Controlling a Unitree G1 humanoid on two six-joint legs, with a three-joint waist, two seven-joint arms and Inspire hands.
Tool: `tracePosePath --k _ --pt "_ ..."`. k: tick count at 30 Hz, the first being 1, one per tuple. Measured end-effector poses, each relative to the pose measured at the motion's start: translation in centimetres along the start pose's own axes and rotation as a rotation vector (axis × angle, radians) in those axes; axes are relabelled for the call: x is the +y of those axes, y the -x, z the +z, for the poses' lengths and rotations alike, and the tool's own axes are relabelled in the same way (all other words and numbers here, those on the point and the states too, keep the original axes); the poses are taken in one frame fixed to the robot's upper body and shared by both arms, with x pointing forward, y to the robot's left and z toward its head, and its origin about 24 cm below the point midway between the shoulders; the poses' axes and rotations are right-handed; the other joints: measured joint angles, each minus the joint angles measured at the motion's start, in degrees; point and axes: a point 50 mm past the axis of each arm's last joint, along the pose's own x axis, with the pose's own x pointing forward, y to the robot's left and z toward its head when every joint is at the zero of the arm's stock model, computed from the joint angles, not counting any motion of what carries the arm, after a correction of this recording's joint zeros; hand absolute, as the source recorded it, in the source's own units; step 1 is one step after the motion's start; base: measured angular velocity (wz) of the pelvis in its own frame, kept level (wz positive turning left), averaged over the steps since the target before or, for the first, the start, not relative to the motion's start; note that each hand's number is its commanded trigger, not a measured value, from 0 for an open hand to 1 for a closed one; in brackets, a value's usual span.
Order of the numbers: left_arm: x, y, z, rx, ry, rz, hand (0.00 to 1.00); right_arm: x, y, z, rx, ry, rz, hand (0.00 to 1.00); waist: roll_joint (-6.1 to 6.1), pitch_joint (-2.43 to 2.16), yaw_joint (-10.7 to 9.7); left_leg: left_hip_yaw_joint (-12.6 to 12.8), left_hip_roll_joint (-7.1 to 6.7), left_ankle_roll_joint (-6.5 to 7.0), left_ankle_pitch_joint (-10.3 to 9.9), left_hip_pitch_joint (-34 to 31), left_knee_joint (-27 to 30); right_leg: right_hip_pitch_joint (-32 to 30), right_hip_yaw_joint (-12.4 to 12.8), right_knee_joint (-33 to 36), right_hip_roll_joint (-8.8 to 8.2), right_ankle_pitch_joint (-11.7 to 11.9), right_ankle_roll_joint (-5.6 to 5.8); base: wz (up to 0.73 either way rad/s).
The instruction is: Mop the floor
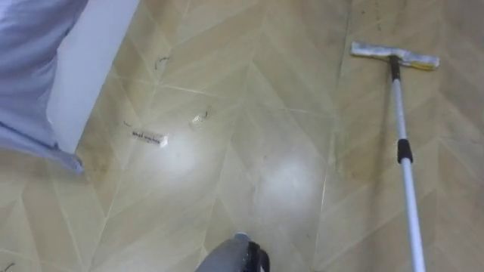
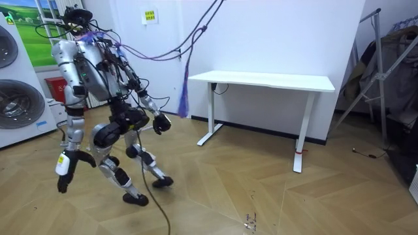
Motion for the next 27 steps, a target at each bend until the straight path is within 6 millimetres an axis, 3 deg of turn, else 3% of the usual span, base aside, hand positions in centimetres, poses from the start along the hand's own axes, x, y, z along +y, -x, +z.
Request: tracePosePath --k 2,4,5,7,8,9,10,11,12,13,14,15,16,17,18,19,20,21,23,24,25,26,27 --pt "-0.4 0.1 -0.2 0.011 -0.002 -0.011 0.0 0.7 0.0 -0.1 0.001 0.012 0.011 1.0 0.35 0.18 -1.1 -0.2 0.0 -0.25 -0.2 1.8 -1.3 -3.1 -0.2 -7.9 0.09 0.3 -0.52 0.0" --pt "-0.7 0.2 -0.6 0.031 -0.017 -0.021 0.0 1.1 0.0 -0.2 0.007 0.024 0.018 1.0 0.18 0.36 -1.2 -0.7 0.09 -1.1 -1.8 3.6 -1.2 -5.0 -1.3 -18.0 0.4 3.5 -2.33 0.0" --pt "-0.8 0.2 -0.9 0.041 -0.02 -0.023 0.0 1.1 0.0 -0.1 0.009 0.025 0.016 1.0 0.31 0.33 -1.1 -1.1 0.24 -1.38 -2.4 4.0 -0.8 -5.0 -1.7 -18.4 0.67 4.5 -2.61 0.0" --pt "-0.7 0.3 -1.8 0.095 -0.029 -0.022 0.0 1.2 0.2 1.2 0.0 0.028 0.012 1.0 0.08 0.32 0.1 -2.0 1.29 -3.19 -4.2 6.2 0.7 -2.1 -3.0 -18.5 1.34 4.9 -4.01 -0.11" --pt "-0.6 0.3 -2.3 0.121 -0.033 -0.015 0.0 1.2 0.5 2.5 -0.015 0.028 0.006 1.0 -0.12 0.38 0.8 -1.6 2.44 -4.63 -4.3 6.2 4.0 -0.9 -3.6 -17.8 1.79 4.0 -5.33 -0.17" --pt "-0.5 0.4 -2.5 0.131 -0.024 -0.012 0.0 1.2 0.7 3.4 -0.029 0.029 0.003 1.0 -0.34 0.52 1.1 -1.0 3.31 -6.26 -3.4 5.4 7.1 -0.5 -3.8 -17.1 2.14 3.1 -5.57 -0.23" --pt "-0.1 0.3 -2.7 0.142 -0.01 -0.002 0.0 1.1 1.1 5.4 -0.075 0.042 -0.002 1.0 -1.64 0.66 2.5 0.2 5.46 -10.28 0.7 2.6 15.0 -0.1 -3.0 -15.0 3.33 1.8 -6.33 -0.26" --pt "0.1 0.3 -3.0 0.149 -0.003 0.003 0.0 1.1 1.4 6.6 -0.105 0.042 -0.001 1.0 -2.19 0.55 3.3 0.4 6.31 -11.64 3.9 1.0 18.8 0.0 -2.5 -14.1 3.9 1.1 -6.73 -0.51" --pt "0.4 0.4 -3.5 0.166 0.017 0.009 0.0 1.0 2.4 9.7 -0.189 0.046 0.003 1.0 -3.49 0.77 4.8 0.3 7.32 -12.07 11.5 -2.3 25.7 0.7 -1.7 -12.6 5.02 0.1 -7.38 -0.56" --pt "0.6 0.4 -3.8 0.176 0.032 0.012 0.0 1.1 3.6 12.7 -0.29 0.045 0.018 1.0 -5.43 1.71 6.0 0.2 7.45 -12.29 20.1 -5.1 29.9 1.5 -0.7 -11.4 5.35 -0.8 -8.06 -0.48" --pt "0.7 0.4 -3.9 0.183 0.041 0.013 0.0 1.2 4.1 14.0 -0.33 0.041 0.027 1.0 -5.83 1.49 6.5 0.3 7.49 -12.48 22.5 -6.6 31.3 1.7 -0.2 -11.2 5.67 -1.2 -8.26 -0.2" --pt "0.7 0.5 -3.9 0.177 0.039 0.009 0.0 1.0 5.2 16.0 -0.397 0.03 0.044 1.0 -6.25 1.27 6.9 -0.6 7.85 -11.74 21.5 -9.0 32.0 2.3 -0.1 -11.2 6.48 -1.9 -8.26 0.0" --pt "0.6 0.6 -4.0 0.172 0.039 0.006 0.0 1.1 6.1 17.6 -0.445 0.018 0.068 1.0 -6.56 1.52 7.5 -0.7 8.37 -11.35 18.4 -10.5 29.0 3.3 -0.1 -11.2 6.98 -2.6 -8.29 0.03" --pt "0.6 0.7 -4.1 0.173 0.039 0.004 0.0 1.2 6.5 18.1 -0.451 0.002 0.08 1.0 -6.95 1.62 8.0 -0.6 8.47 -11.35 16.9 -10.7 25.5 3.7 -0.1 -11.3 6.93 -2.8 -8.27 0.05" --pt "0.6 0.8 -4.3 0.177 0.04 -0.001 0.0 1.4 6.6 18.3 -0.447 -0.032 0.11 1.0 -6.91 1.47 8.8 -0.9 8.42 -11.66 15.1 -10.1 15.2 4.9 -0.3 -11.9 6.91 -3.4 -7.85 0.13" --pt "0.5 0.9 -4.4 0.173 0.038 -0.01 0.0 1.4 6.4 17.9 -0.437 -0.049 0.128 1.0 -6.8 1.53 8.7 -1.4 8.24 -11.65 14.8 -9.2 4.9 6.3 -1.2 -12.7 6.9 -4.4 -7.55 0.2" --pt "0.4 1.0 -4.9 0.184 0.027 -0.025 0.0 1.3 5.9 17.1 -0.419 -0.046 0.135 1.0 -6.01 1.38 8.5 -1.6 8.62 -10.56 15.3 -8.3 -2.6 7.8 -1.9 -13.1 6.61 -5.9 -7.52 0.22" --pt "0.5 1.0 -5.0 0.191 0.016 -0.032 0.0 1.3 5.4 16.4 -0.406 -0.046 0.137 1.0 -6.13 1.43 8.1 -1.1 8.42 -8.88 14.9 -8.0 -2.6 8.7 -2.2 -13.3 5.79 -6.8 -7.42 0.39" --pt "0.2 0.9 -4.7 0.187 0.016 -0.063 0.0 -0.2 3.2 12.1 -0.304 -0.054 0.105 1.0 -5.34 1.21 6.9 0.3 6.72 -5.12 11.2 -5.9 -2.4 12.7 -3.6 -16.0 3.22 -8.5 -5.41 0.57" --pt "0.1 0.9 -4.5 0.182 0.015 -0.069 0.0 -0.7 2.7 11.0 -0.269 -0.055 0.088 1.0 -4.97 1.08 6.6 0.7 6.03 -4.4 10.3 -5.2 -2.2 13.3 -3.3 -15.7 2.53 -8.7 -4.91 0.42" --pt "-0.1 0.7 -3.8 0.164 0.017 -0.073 0.0 -1.9 1.8 8.4 -0.192 -0.043 0.043 1.0 -4.12 0.88 6.2 1.0 4.47 -3.64 8.5 -4.0 -1.5 13.1 -2.9 -12.5 1.18 -7.5 -3.04 0.26" --pt "-0.2 0.6 -3.6 0.157 0.017 -0.074 0.0 -2.4 1.5 7.1 -0.155 -0.034 0.024 1.0 -3.72 0.8 5.9 1.1 3.59 -3.24 7.5 -3.2 -1.2 12.6 -2.7 -9.8 0.37 -6.1 -2.1 0.37" --pt "0.0 0.5 -3.2 0.138 0.037 -0.066 0.0 -3.0 0.8 4.4 -0.081 -0.022 -0.013 1.0 -2.62 0.26 5.0 1.2 2.09 -2.0 5.9 -1.9 -0.8 11.2 -2.0 -4.5 -0.53 -2.1 -0.61 0.33"
